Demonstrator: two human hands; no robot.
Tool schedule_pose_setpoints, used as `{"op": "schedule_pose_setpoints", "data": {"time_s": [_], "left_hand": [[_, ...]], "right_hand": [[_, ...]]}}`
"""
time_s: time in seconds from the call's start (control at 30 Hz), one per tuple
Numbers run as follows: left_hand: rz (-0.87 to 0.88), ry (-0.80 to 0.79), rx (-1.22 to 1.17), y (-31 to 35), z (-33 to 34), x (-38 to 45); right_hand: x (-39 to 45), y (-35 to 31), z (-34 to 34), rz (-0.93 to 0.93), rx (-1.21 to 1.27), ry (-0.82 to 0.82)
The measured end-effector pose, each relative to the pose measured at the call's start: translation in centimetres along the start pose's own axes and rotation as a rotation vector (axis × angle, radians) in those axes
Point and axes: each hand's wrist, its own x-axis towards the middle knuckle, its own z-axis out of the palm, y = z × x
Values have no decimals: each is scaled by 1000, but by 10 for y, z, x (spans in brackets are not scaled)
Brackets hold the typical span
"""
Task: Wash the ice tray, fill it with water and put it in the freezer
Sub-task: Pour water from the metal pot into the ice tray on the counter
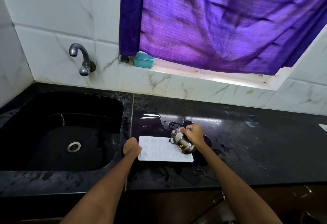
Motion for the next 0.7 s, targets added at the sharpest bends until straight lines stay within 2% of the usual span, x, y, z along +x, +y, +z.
{"op": "schedule_pose_setpoints", "data": {"time_s": [0.17,0.7], "left_hand": [[4,-10,-5,-1,0,0],[13,-21,-22,0,-2,-1]], "right_hand": [[-5,5,8,-18,-53,-40],[-2,-1,4,-45,-76,-26]]}}
